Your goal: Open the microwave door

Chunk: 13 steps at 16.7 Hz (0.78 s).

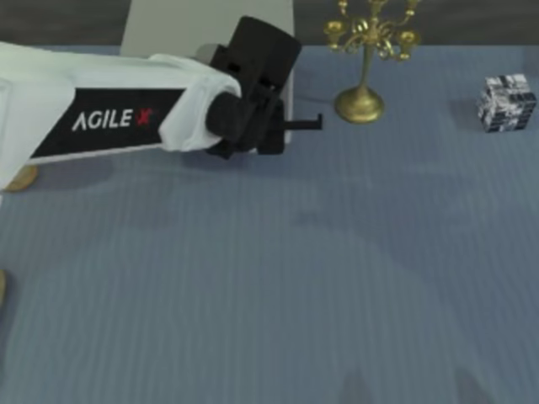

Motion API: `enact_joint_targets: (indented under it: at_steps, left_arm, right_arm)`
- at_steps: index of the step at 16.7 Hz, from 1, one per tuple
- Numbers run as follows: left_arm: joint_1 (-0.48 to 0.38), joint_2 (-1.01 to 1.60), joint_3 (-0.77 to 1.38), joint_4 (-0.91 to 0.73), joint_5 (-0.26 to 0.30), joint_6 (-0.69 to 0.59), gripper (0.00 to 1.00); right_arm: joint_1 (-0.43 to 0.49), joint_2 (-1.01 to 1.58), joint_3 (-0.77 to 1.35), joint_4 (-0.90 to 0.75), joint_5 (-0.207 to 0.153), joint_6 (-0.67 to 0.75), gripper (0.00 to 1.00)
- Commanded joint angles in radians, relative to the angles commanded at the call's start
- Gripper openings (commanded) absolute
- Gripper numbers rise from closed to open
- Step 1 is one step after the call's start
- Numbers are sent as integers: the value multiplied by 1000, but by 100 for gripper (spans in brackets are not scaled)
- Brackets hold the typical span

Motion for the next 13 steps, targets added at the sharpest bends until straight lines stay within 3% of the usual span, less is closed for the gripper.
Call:
enact_joint_targets:
  at_steps: [13]
  left_arm:
    - [16,-47,-71,43,36,62,0]
  right_arm:
    - [0,0,0,0,0,0,100]
